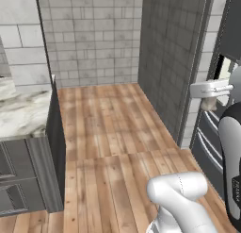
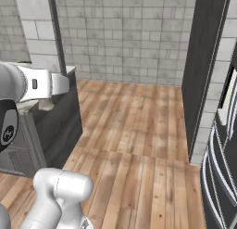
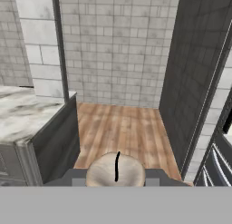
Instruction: Get the candle and the liquor from the cabinet and move them to the dining counter.
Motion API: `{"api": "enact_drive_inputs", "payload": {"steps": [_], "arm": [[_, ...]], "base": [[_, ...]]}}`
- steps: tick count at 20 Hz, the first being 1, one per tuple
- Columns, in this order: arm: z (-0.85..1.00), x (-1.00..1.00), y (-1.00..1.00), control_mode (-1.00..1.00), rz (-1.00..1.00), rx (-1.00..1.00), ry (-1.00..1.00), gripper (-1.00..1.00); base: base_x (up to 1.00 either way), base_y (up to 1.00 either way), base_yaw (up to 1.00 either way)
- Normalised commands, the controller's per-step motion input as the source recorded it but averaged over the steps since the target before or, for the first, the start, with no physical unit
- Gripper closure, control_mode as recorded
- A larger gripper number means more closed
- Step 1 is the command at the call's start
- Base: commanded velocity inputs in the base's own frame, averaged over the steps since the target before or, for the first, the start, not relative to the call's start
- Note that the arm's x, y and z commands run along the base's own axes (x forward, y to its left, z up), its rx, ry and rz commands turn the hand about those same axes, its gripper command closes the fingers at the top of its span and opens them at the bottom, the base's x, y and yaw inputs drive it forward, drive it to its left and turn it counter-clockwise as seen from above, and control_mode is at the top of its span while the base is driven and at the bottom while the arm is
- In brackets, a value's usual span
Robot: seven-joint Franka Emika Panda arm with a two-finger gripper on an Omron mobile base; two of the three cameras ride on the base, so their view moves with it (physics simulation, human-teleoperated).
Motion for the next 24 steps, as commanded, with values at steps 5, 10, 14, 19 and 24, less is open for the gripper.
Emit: {"api": "enact_drive_inputs", "payload": {"steps": [5,10,14,19,24], "arm": [[0.0,0.0,0.0,1.0,0.0,0.0,0.0,1.0],[0.0,0.0,0.0,1.0,0.0,0.0,0.0,1.0],[0.0,0.0,0.0,1.0,0.0,0.0,0.0,1.0],[0.0,0.0,0.0,1.0,0.0,0.0,0.0,1.0],[0.0,0.0,0.0,1.0,0.0,0.0,0.0,1.0]], "base": [[1.0,0.15,-0.12],[1.0,-0.21,0.0],[1.0,-0.57,0.0],[1.0,-0.37,0.0],[1.0,-0.18,0.0]]}}
